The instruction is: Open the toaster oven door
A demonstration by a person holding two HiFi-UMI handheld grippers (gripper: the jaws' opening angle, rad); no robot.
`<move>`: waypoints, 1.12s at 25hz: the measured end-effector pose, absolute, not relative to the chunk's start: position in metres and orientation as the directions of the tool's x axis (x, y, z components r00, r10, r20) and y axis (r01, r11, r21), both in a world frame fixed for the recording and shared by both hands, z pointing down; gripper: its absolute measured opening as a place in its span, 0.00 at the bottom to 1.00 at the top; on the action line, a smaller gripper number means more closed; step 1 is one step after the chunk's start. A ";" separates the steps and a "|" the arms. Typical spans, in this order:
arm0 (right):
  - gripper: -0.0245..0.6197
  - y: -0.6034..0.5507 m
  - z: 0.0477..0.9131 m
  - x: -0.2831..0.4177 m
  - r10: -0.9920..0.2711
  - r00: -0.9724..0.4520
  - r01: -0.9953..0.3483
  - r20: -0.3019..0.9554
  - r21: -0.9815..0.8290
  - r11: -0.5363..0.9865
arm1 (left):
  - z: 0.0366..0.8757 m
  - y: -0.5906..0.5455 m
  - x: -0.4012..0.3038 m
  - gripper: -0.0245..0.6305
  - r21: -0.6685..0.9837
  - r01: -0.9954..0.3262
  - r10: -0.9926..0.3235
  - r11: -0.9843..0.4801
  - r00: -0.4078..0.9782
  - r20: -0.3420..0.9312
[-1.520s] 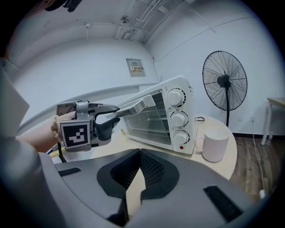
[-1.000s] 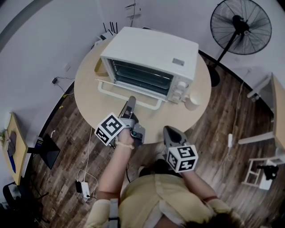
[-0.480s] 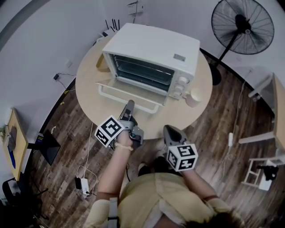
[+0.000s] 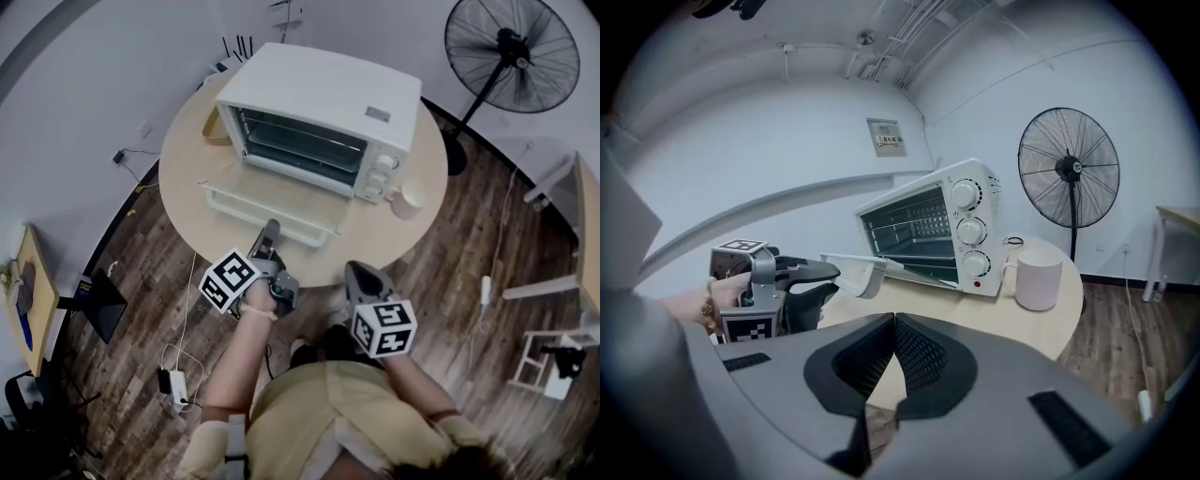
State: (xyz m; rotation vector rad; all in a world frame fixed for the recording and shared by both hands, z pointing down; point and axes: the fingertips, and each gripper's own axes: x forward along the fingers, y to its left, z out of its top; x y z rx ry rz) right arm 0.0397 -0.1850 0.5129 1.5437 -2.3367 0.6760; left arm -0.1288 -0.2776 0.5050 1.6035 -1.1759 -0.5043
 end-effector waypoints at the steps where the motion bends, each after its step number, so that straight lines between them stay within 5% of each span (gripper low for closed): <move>1: 0.04 -0.185 0.513 0.040 -0.794 -0.401 -0.915 0.458 -0.236 0.326 | 0.508 -0.276 -0.129 0.21 0.898 -0.440 -0.872 0.023 0.431 0.233; 28: 0.04 -0.176 0.531 0.035 -0.771 -0.405 -0.914 0.492 -0.245 0.323 | 0.586 -0.253 -0.139 0.19 0.846 -0.494 -0.823 0.200 0.384 0.419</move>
